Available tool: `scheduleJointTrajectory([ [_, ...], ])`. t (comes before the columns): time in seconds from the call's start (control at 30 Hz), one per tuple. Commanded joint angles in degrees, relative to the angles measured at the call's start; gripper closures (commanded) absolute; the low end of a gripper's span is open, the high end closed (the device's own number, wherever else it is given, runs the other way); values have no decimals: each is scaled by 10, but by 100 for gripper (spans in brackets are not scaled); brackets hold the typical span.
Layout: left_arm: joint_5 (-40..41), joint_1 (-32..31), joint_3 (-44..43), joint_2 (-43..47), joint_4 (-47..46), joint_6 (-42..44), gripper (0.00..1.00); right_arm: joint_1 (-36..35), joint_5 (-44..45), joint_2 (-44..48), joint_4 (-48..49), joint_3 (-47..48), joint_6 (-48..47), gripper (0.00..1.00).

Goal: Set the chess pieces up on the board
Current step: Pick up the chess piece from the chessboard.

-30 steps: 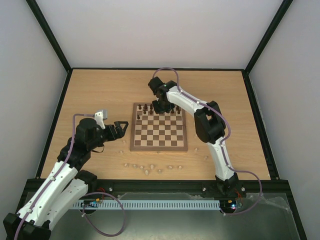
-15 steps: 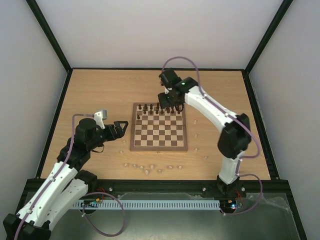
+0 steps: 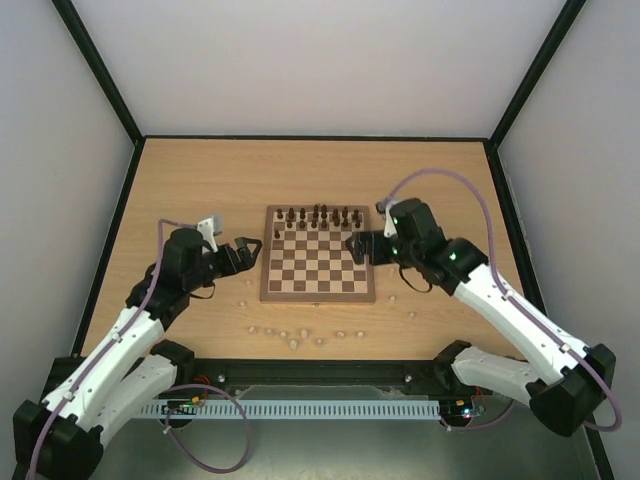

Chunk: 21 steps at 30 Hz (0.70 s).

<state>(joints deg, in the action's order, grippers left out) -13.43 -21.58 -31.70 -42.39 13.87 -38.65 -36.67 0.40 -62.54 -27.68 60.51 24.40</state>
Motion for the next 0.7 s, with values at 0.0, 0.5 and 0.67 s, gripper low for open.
scheduleJointTrajectory([
  [0.0,2,-2,3,-33,-31,-3,1,2,-51,74,79,-126,44,1],
  [0.5,94,-61,-89,-189,14,45,0,1,-163,229,225,-338,74,1],
  [0.67,133,-65,-91,-180,9,17,1,1,-156,241,226,-347,75,1],
])
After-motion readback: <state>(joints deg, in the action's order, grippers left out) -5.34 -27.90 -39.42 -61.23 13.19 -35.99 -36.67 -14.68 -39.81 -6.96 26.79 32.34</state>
